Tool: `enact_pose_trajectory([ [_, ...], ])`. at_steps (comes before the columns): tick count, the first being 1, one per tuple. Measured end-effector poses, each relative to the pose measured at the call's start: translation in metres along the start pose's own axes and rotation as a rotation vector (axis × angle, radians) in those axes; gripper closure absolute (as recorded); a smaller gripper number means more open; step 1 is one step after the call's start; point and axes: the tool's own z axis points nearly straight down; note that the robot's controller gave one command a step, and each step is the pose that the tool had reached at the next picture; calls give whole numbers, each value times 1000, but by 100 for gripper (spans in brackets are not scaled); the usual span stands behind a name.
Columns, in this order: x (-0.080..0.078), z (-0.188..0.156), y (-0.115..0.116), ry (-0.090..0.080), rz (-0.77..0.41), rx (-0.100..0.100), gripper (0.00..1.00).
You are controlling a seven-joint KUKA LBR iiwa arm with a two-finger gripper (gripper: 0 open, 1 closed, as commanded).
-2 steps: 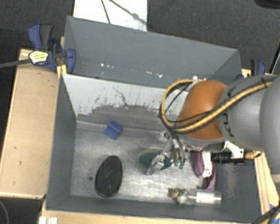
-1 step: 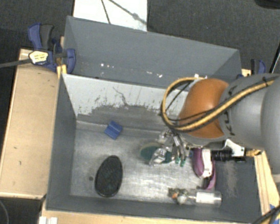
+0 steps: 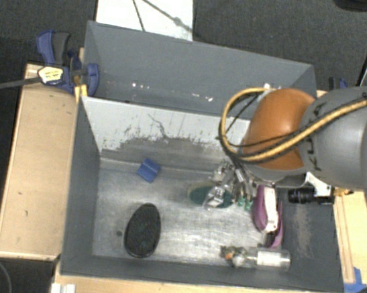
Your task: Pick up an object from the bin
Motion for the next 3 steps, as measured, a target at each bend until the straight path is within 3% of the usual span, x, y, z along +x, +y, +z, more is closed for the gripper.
enact_pose_trajectory([
  [3, -3, -58, 1, 1, -9, 0, 100],
])
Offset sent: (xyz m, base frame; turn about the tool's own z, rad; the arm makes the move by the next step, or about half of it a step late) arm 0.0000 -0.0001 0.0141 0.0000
